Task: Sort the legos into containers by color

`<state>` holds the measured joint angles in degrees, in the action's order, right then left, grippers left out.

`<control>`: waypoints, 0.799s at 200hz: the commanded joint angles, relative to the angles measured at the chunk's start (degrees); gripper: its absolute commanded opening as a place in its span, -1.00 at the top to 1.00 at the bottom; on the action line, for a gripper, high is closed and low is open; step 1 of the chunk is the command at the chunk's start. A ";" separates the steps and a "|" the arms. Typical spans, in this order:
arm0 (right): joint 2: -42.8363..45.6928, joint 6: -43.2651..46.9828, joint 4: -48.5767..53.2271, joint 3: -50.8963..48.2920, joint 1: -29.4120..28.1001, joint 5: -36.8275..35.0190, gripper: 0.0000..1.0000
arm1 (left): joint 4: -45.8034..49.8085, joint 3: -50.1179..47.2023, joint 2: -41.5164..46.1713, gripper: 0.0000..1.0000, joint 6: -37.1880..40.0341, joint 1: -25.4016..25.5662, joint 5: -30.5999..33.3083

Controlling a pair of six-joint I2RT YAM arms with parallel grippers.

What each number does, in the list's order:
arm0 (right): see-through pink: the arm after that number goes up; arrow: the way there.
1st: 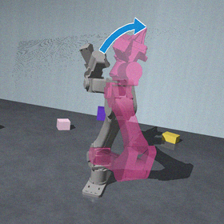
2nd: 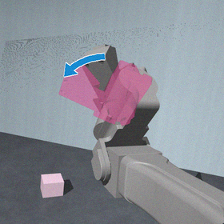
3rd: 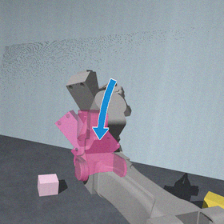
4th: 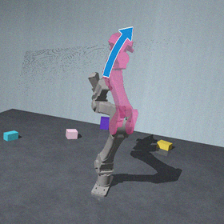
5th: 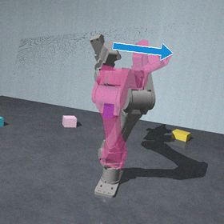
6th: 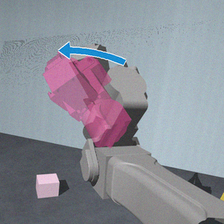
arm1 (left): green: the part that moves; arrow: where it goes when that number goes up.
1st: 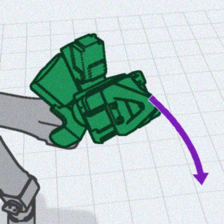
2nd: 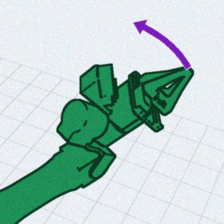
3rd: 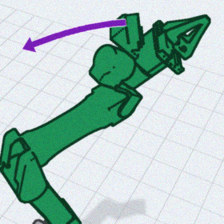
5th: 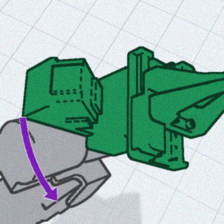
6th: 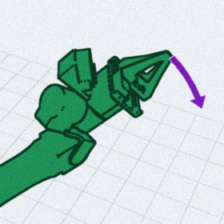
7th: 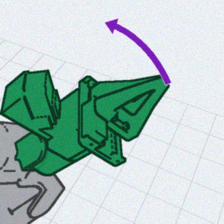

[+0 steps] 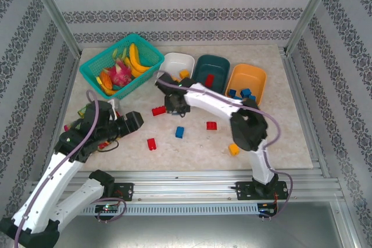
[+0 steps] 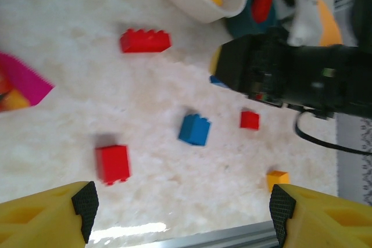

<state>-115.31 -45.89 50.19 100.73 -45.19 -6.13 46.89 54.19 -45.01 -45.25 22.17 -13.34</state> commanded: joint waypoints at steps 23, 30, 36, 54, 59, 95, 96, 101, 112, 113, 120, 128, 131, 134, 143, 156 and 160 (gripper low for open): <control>17.44 6.57 1.18 -7.72 16.58 -3.70 0.75 | -14.30 9.29 -13.19 -0.59 0.61 2.39 -4.10; 18.67 7.54 0.40 -8.94 19.83 -3.05 0.75 | -15.77 10.44 -15.19 -0.60 0.77 3.15 -4.29; 19.30 8.35 -0.40 -9.91 22.57 -2.08 0.74 | -16.96 11.56 -17.30 -0.59 1.00 3.92 -4.38; 18.82 10.54 -1.91 -10.73 29.99 0.39 0.75 | -19.19 14.91 -23.39 -0.59 1.83 6.37 -4.67; 18.08 11.30 -2.51 -10.68 31.64 0.84 0.75 | -19.74 15.80 -24.88 -0.59 2.11 7.12 -4.62; 6.81 15.73 -4.11 -4.80 41.17 7.99 0.75 | -23.09 21.59 -35.07 -0.59 2.66 11.66 -3.59; 6.43 15.82 -3.86 -4.47 41.29 8.03 0.75 | -23.13 21.76 -35.33 -0.59 2.69 11.75 -3.56; 4.35 16.55 -3.18 -2.83 41.85 8.29 0.75 | -23.25 22.64 -36.46 -0.59 2.72 12.23 -3.25; -0.12 17.43 -1.83 0.67 43.07 8.80 0.75 | -23.44 24.82 -38.98 -0.59 2.98 13.21 -2.64; -0.46 17.46 -1.75 0.86 43.16 8.87 0.75 | -23.43 25.04 -39.17 -0.59 3.02 13.32 -2.56; -2.92 17.82 -1.30 2.61 43.87 9.51 0.75 | -23.27 26.19 -40.58 -0.59 3.18 13.78 -1.97; -5.60 17.86 -0.69 4.48 44.54 10.20 0.75 | -22.85 27.51 -42.00 -0.59 3.24 14.24 -1.31; -6.54 17.92 -0.50 5.09 44.71 10.38 0.74 | -22.63 27.96 -42.46 -0.59 3.21 14.46 -1.02; -7.34 18.00 -0.38 5.65 44.87 10.64 0.74 | -22.46 28.35 -42.91 -0.59 3.23 14.55 -0.65; -9.81 18.28 0.34 7.48 45.18 10.71 0.71 | -21.83 29.28 -43.92 -0.58 3.14 14.87 0.10; -12.83 18.61 1.02 9.92 45.40 11.56 0.66 | -21.02 30.13 -45.01 -0.58 2.98 15.05 1.03; -13.65 18.68 1.23 10.73 45.53 11.84 0.64 | -20.65 30.38 -45.28 -0.58 3.07 15.11 1.39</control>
<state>-125.27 -29.52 48.21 106.26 -0.08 2.70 26.72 81.76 -89.23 -43.51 36.49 -15.03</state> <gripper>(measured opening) 0.300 0.793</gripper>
